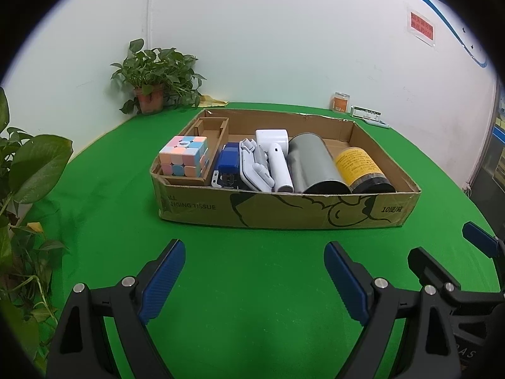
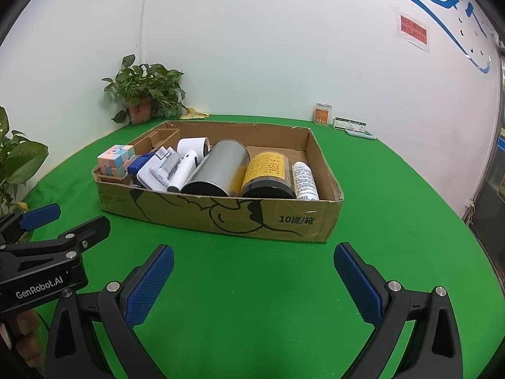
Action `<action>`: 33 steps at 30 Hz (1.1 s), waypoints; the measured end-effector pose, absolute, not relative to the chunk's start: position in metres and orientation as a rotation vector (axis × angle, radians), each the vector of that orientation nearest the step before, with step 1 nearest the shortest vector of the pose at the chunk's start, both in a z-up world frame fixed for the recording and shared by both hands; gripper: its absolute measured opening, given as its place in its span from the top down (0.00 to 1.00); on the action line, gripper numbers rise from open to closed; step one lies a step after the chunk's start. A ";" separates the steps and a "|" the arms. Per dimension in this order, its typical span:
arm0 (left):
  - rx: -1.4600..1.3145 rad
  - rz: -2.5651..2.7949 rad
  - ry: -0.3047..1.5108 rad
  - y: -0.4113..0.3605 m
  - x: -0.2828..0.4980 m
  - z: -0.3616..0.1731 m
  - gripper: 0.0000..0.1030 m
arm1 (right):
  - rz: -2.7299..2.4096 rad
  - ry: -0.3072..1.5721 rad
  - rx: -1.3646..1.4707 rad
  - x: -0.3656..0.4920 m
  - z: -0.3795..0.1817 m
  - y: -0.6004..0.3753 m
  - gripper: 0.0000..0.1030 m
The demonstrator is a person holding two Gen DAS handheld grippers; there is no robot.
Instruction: Organize rigid objects
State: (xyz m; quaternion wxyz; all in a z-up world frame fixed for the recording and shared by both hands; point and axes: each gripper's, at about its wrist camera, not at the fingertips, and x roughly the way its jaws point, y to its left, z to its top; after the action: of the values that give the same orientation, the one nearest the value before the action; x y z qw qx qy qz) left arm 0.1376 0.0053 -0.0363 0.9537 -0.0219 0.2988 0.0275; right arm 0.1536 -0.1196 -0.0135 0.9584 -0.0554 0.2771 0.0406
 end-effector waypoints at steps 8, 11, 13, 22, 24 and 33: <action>-0.023 0.054 0.617 0.002 0.133 -0.040 0.13 | 0.059 0.557 -0.129 0.149 -0.012 -0.118 0.01; -0.034 0.060 0.617 0.007 0.132 -0.039 0.13 | 0.065 0.558 -0.128 0.148 -0.012 -0.115 0.01; -0.032 0.064 0.613 0.008 0.131 -0.038 0.13 | 0.066 0.558 -0.132 0.147 -0.012 -0.114 0.01; -0.036 0.043 0.621 0.005 0.131 -0.038 0.13 | 0.035 0.561 -0.122 0.146 -0.010 -0.120 0.01; -0.035 0.043 0.619 0.006 0.130 -0.037 0.13 | 0.033 0.561 -0.116 0.146 -0.010 -0.121 0.01; -0.038 0.050 0.613 0.004 0.131 -0.036 0.13 | 0.021 0.561 -0.109 0.144 -0.010 -0.124 0.01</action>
State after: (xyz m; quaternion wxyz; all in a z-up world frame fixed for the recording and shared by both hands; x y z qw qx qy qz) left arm 0.1314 0.0043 -0.0358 0.9530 -0.0185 0.3015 0.0247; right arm 0.1444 -0.1238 -0.0099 0.9594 -0.0537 0.2766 0.0105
